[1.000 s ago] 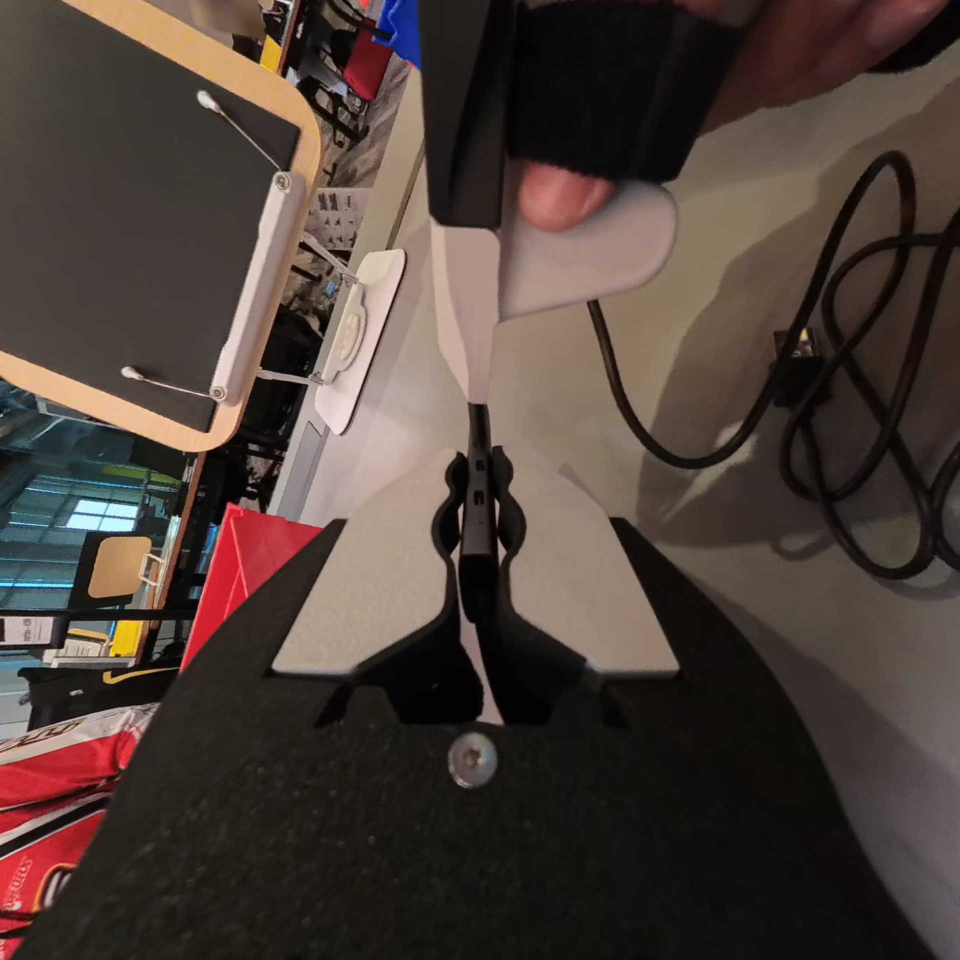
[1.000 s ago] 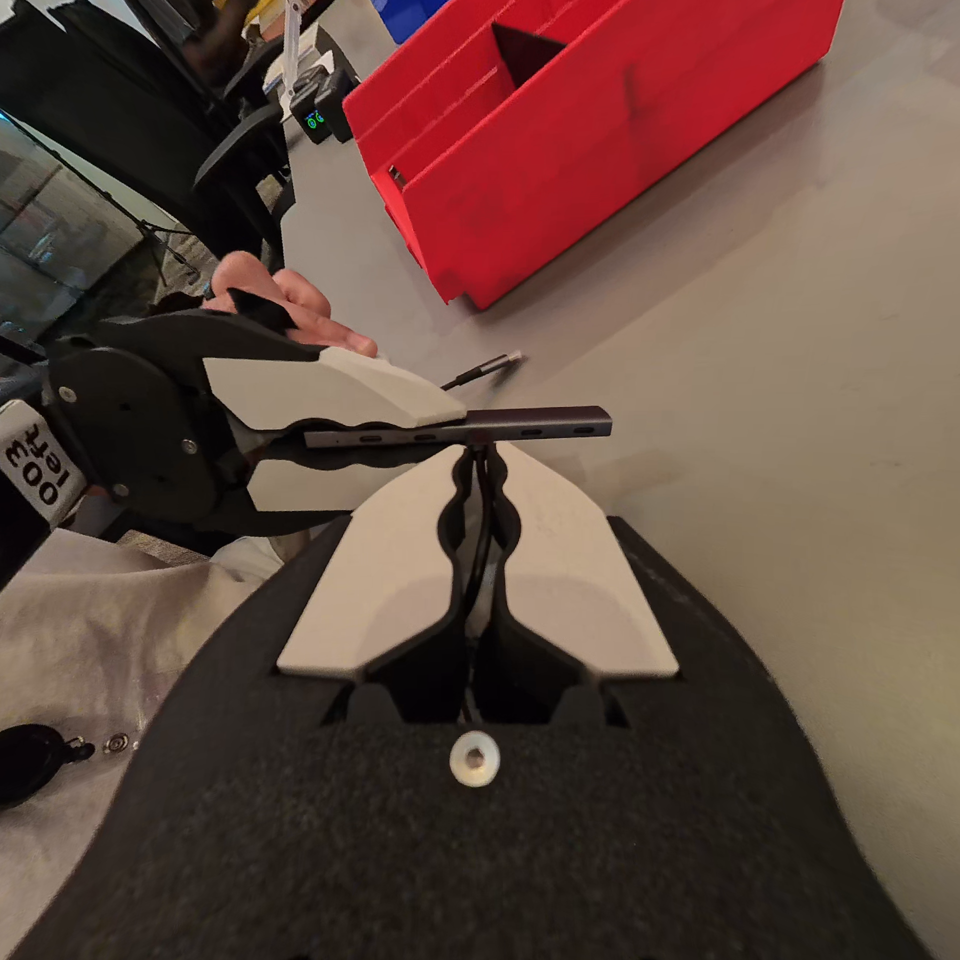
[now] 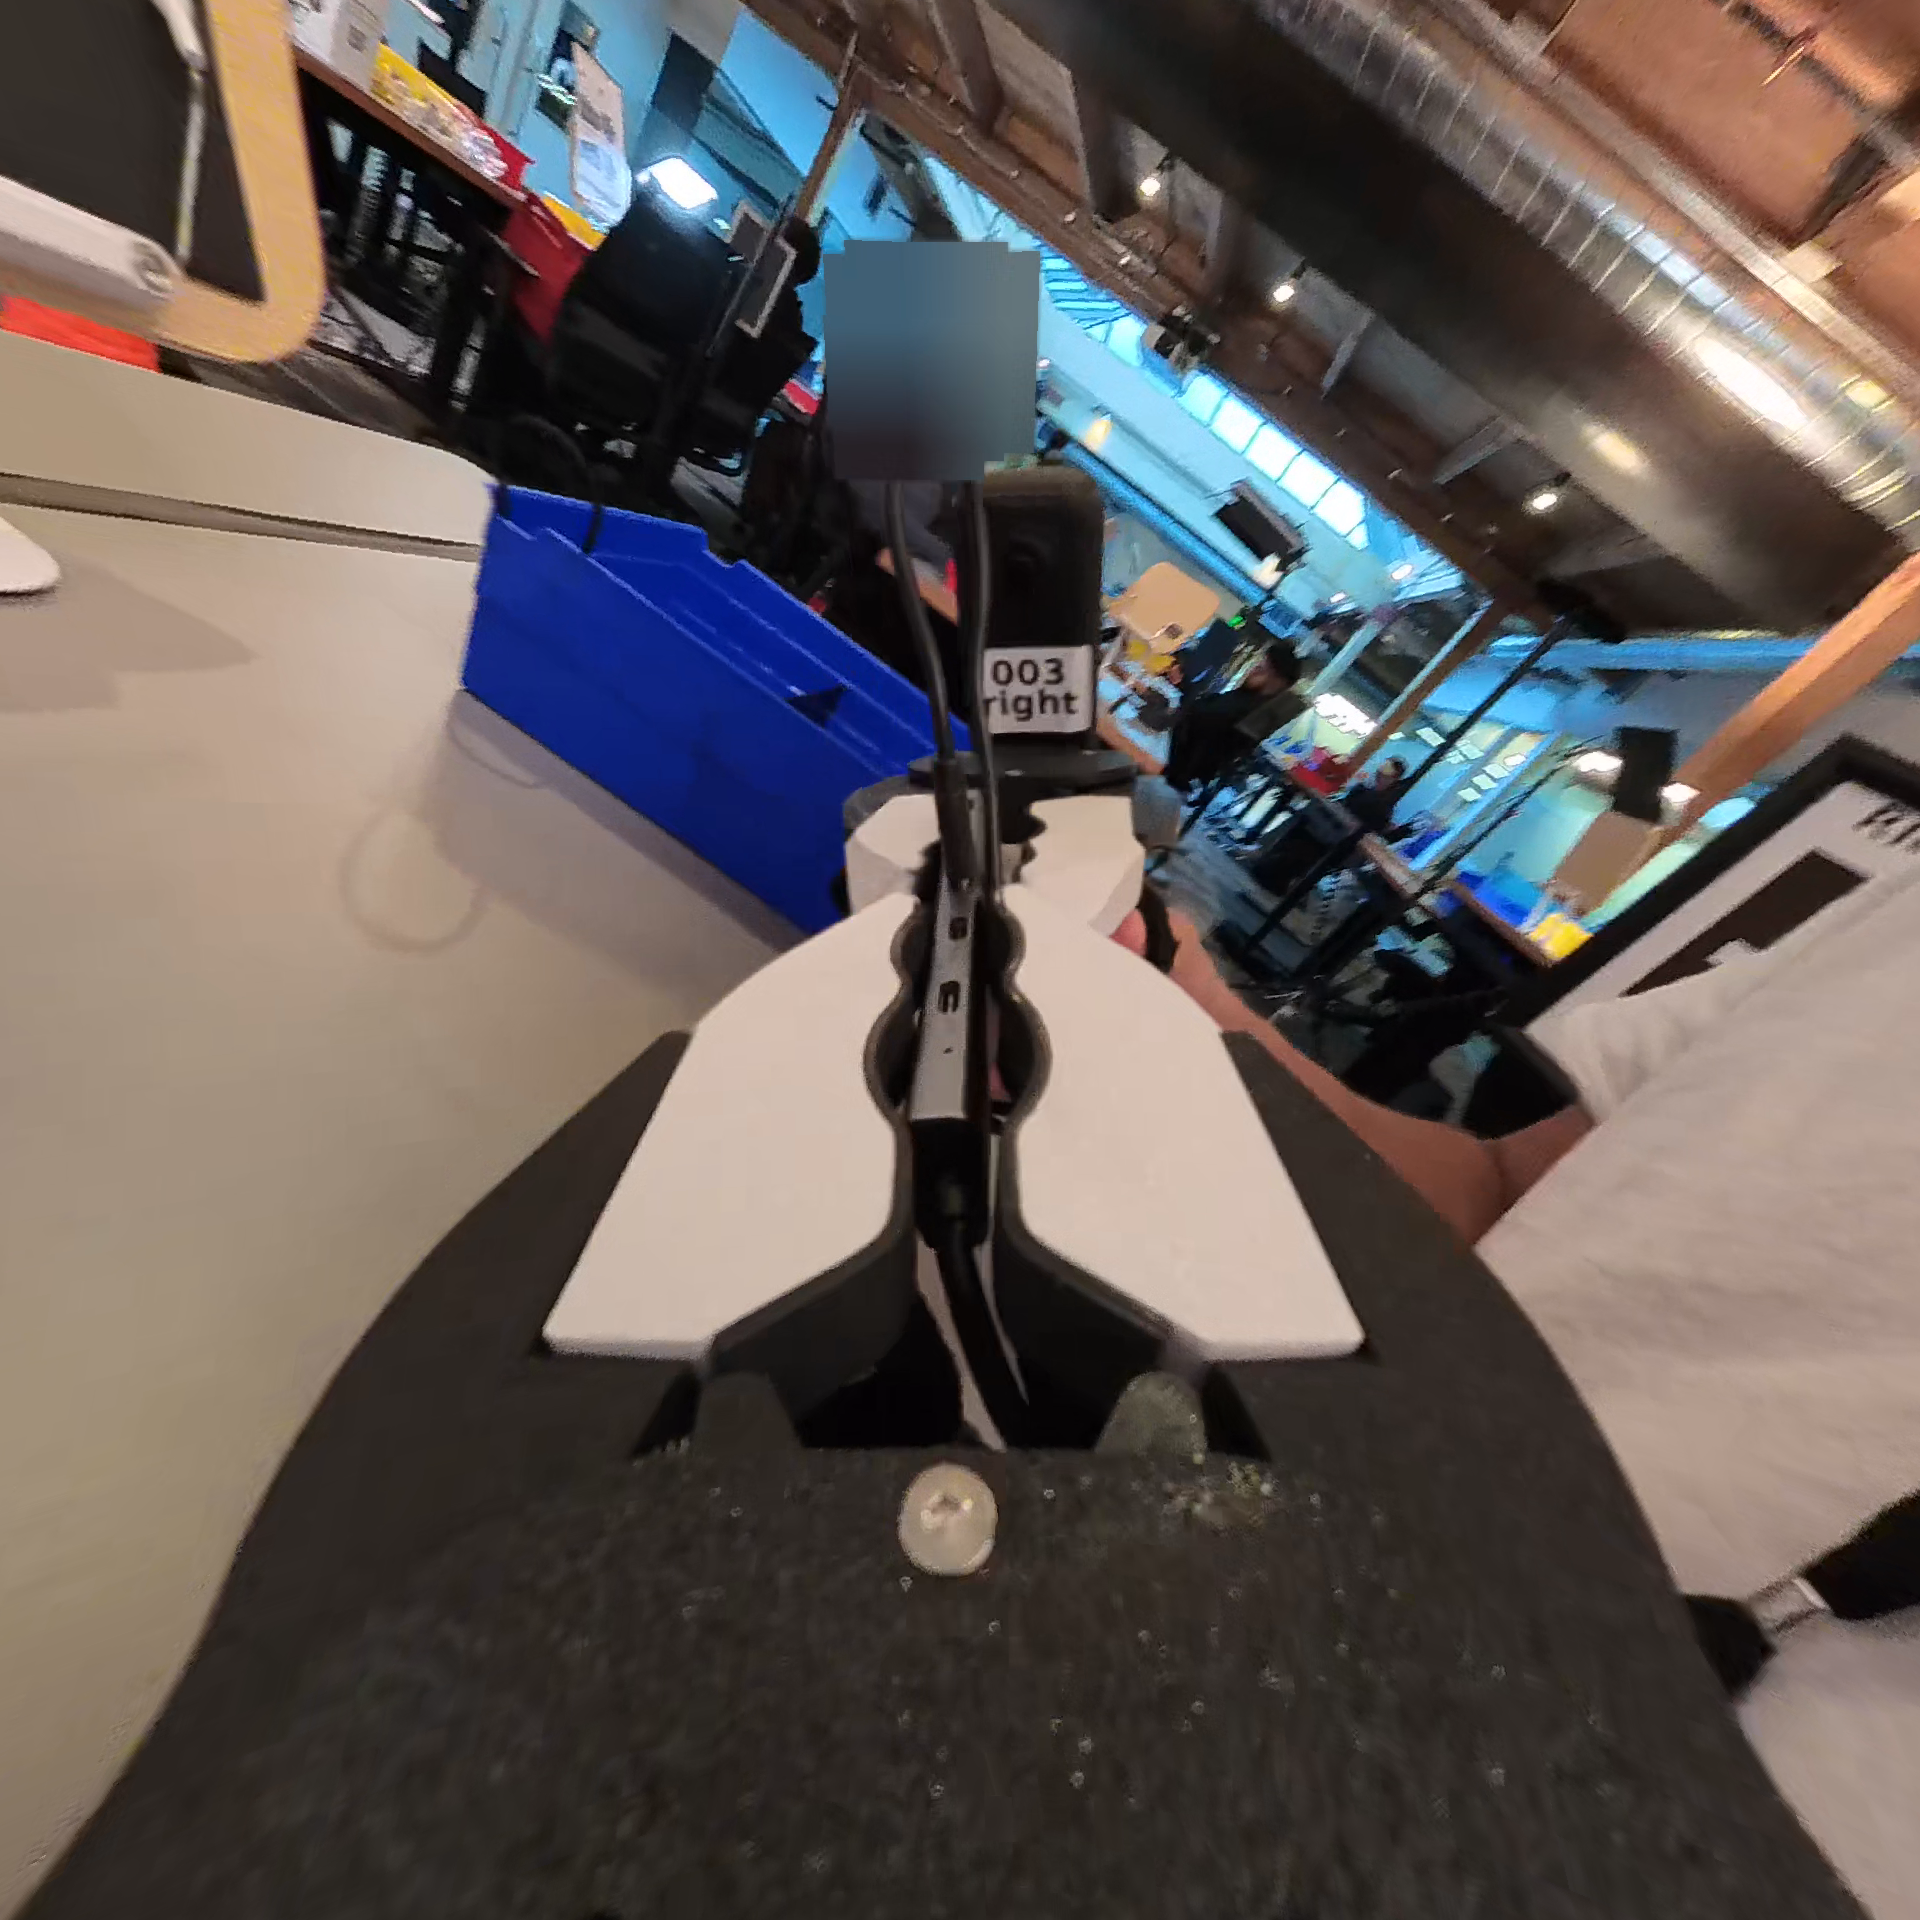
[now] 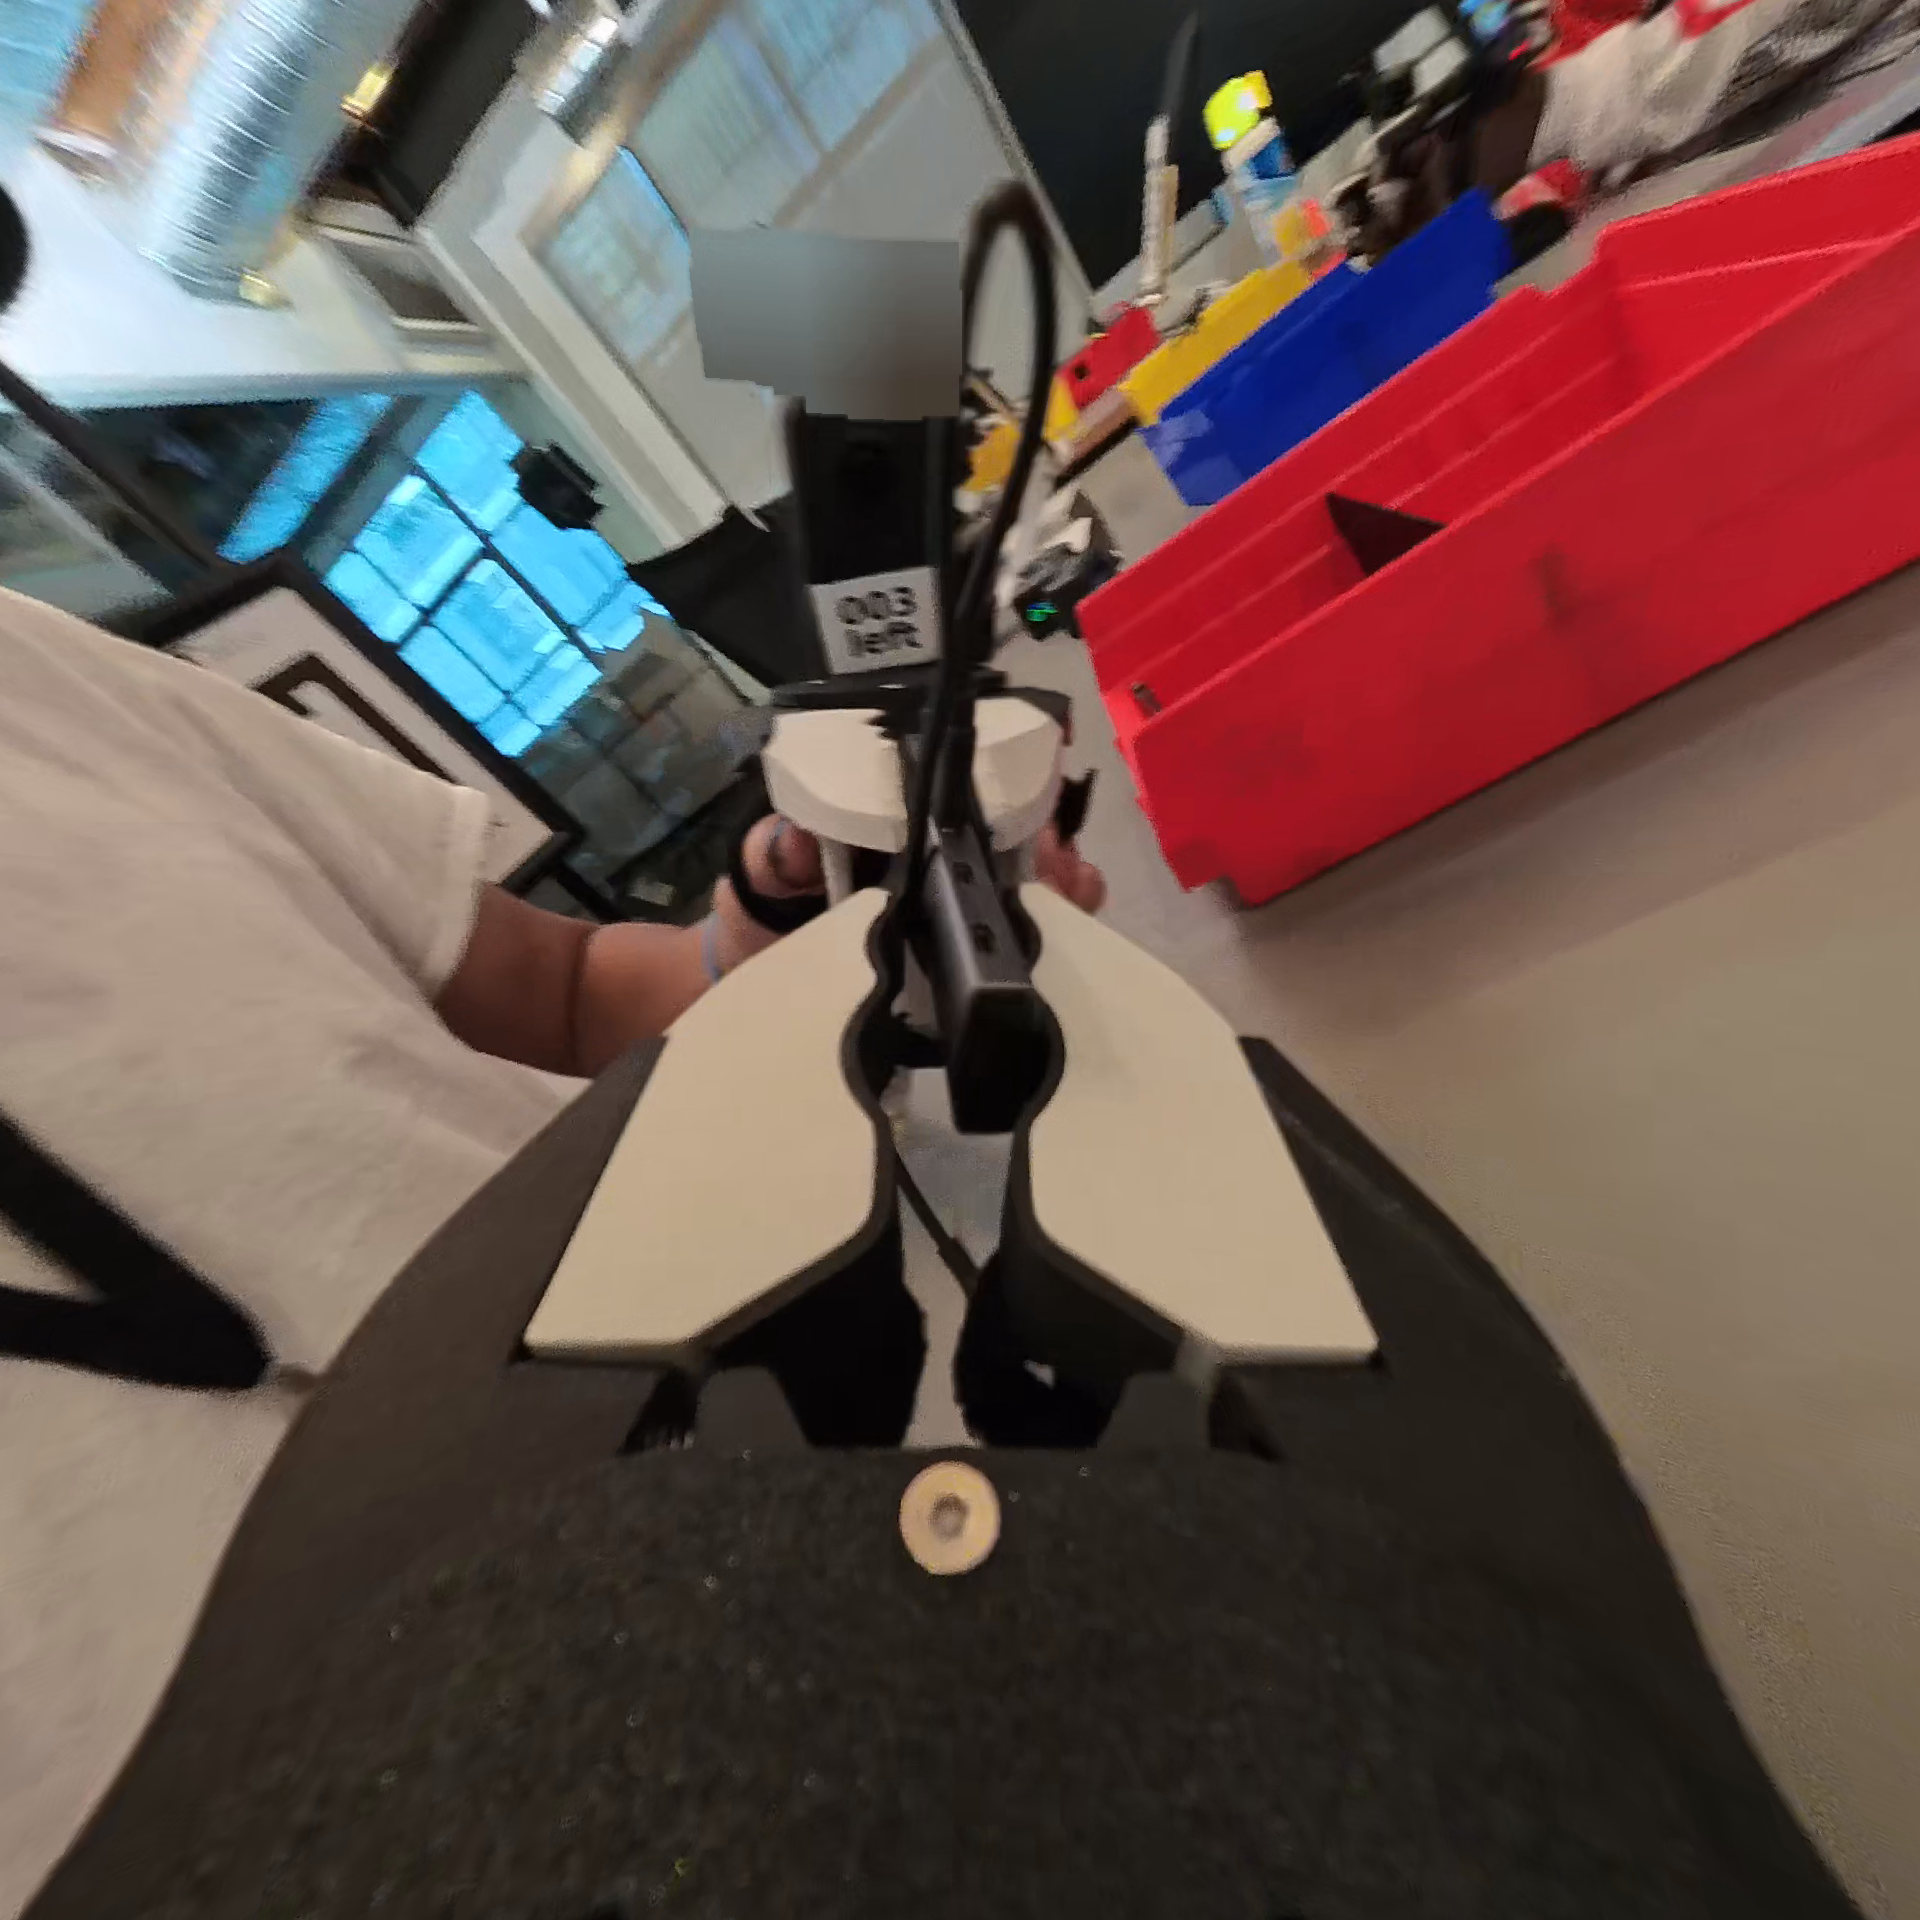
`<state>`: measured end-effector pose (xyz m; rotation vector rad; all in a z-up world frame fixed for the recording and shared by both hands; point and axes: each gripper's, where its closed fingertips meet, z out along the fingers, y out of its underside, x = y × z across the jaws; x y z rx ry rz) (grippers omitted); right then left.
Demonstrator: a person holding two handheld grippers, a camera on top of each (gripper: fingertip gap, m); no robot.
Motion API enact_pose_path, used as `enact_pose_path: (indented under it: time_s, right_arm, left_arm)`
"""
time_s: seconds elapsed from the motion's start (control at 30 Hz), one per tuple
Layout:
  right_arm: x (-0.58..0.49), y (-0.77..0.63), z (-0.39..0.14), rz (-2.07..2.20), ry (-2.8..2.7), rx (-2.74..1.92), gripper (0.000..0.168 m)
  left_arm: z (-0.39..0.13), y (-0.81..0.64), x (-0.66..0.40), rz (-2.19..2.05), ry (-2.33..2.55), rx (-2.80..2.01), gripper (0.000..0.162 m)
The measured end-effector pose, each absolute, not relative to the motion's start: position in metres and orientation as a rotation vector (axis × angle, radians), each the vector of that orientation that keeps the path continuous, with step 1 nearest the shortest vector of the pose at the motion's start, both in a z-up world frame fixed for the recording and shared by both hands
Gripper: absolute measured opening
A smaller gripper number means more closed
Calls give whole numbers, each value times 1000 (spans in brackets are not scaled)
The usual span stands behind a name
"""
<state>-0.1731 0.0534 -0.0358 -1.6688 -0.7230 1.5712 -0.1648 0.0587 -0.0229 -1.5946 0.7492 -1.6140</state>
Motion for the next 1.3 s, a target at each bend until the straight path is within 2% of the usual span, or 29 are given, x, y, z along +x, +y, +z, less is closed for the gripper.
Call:
enact_pose_path:
  time_s: [0.07, 0.17, 0.27, 0.57, 0.63, 0.7, 0.83, 1.07, 1.17, 1.3]
  right_arm:
    - [-171, 51, -32, 1578, -723, -1668, 13]
    - [-158, 56, -34, 1442, -786, -1733, 12]
    - [-133, 68, -13, 1300, -801, -1749, 12]
    - [19, 143, 172, 611, -792, -1691, 13]
    - [46, 158, 198, 543, -785, -1693, 12]
    - [70, 172, 200, 522, -769, -1739, 12]
    - [110, 196, 150, 565, -700, -1846, 12]
    - [176, 208, -15, 725, -461, -2127, 13]
    - [201, 198, -81, 657, -398, -2375, 13]
    - [209, 194, -129, 618, -361, -2620, 12]
  left_arm:
    - [-19, 61, -167, -1684, 716, -1567, 11]
    - [-13, 75, -183, -1709, 599, -1531, 22]
    - [-15, 83, -201, -1647, 569, -1528, 20]
    - [-69, 69, -224, -1551, 562, -1655, 10]
    - [-66, 70, -225, -1600, 545, -1638, 10]
    - [-69, 71, -224, -1572, 581, -1650, 10]
    - [-69, 68, -225, -1548, 607, -1651, 10]
    - [-69, 64, -223, -1471, 665, -1658, 10]
    - [-69, 62, -221, -1430, 695, -1660, 10]
    - [-73, 59, -216, -1400, 733, -1667, 10]
